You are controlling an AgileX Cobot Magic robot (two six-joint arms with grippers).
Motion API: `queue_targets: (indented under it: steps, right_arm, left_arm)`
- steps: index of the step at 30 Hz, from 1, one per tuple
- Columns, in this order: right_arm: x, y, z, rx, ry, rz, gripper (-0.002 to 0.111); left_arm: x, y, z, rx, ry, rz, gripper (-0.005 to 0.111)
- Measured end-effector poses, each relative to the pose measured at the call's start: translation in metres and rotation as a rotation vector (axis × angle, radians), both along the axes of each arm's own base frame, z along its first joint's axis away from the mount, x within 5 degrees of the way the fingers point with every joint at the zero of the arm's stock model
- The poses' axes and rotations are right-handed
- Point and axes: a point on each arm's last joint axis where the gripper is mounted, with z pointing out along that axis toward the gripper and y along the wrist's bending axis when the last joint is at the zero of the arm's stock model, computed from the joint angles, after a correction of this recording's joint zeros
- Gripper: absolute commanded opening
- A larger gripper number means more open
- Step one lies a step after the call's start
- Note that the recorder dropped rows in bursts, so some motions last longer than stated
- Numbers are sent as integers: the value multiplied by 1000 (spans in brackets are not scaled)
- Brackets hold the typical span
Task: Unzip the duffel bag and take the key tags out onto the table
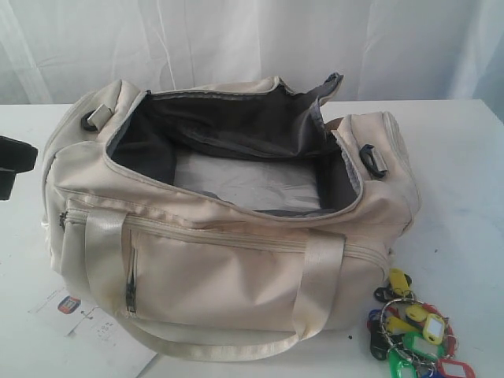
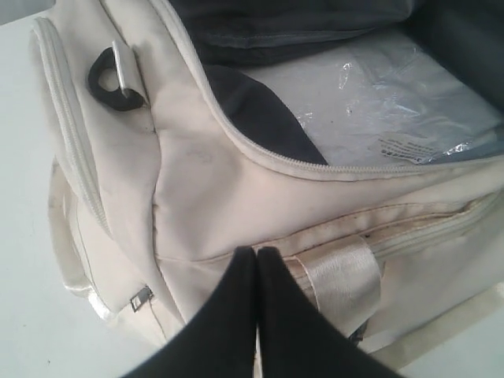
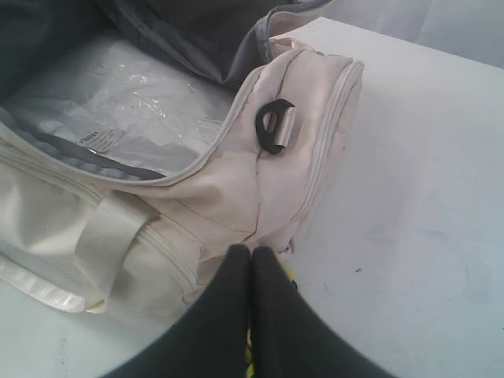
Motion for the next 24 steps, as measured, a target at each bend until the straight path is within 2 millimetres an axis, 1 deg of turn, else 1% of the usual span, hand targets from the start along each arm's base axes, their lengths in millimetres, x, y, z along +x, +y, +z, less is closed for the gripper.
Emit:
queue_targets:
  steps: [2, 4, 7, 11, 13, 14, 18, 20, 24]
  right_arm:
    - [0, 0, 0, 0, 0, 0, 0]
    - [0, 0, 0, 0, 0, 0, 0]
    - [0, 0, 0, 0, 0, 0, 0]
    - [0, 0, 0, 0, 0, 0, 0]
    - [0, 0, 0, 1, -2, 0, 0]
    - [0, 0, 0, 1, -2, 0, 0]
    - [0, 0, 0, 1, -2, 0, 0]
    - [0, 0, 0, 1, -2, 0, 0]
    - [0, 0, 0, 1, -2, 0, 0]
  left_arm:
    - [-6, 2, 0, -5, -21, 6, 0]
    - [-16, 5, 0, -15, -65, 17, 0]
    - [-36, 11, -5, -30, -125, 34, 0]
    - [-70, 25, -13, -49, -224, 84, 0]
    - [-83, 30, -17, -56, -270, 116, 0]
    - [-91, 33, -23, -58, -296, 140, 0]
    - [-110, 39, -45, -57, -345, 204, 0]
    - [-115, 41, -60, -53, -347, 227, 0]
    - [-118, 43, -88, -43, -321, 260, 0]
